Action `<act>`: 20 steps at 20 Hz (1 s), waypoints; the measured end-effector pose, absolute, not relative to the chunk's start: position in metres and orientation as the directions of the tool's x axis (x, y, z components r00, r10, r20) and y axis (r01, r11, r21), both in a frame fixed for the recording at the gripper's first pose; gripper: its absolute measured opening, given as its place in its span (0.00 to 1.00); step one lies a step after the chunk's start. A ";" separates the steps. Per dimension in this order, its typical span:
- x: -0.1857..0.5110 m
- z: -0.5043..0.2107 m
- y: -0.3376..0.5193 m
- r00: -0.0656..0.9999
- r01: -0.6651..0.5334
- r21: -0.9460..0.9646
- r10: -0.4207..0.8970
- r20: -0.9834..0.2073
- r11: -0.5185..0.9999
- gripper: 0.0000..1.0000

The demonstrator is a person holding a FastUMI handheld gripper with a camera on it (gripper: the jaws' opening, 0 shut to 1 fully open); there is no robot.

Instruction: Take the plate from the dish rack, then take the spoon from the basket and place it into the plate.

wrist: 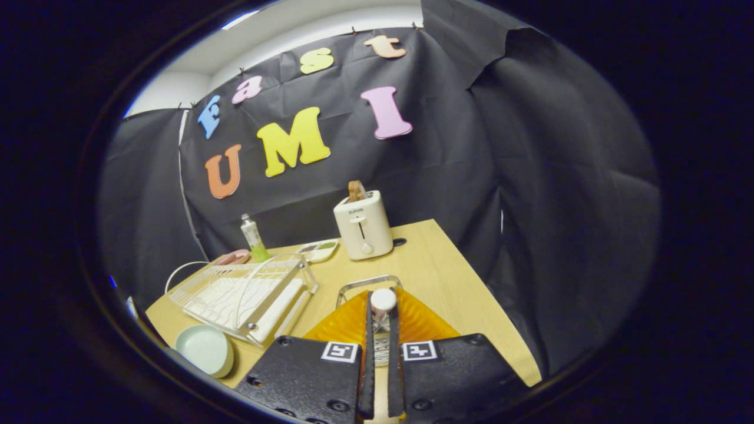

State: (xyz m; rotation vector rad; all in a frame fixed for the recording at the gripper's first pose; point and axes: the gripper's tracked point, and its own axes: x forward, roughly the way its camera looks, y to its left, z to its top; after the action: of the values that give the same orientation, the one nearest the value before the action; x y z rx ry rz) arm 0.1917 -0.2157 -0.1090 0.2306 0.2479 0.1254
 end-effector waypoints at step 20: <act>0.072 0.013 -0.121 0.977 -0.172 0.080 0.180 -0.113 0.982 0.10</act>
State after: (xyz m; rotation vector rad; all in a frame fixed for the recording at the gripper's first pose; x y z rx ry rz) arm 0.0723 -0.1208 0.0133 0.0703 0.1198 0.1773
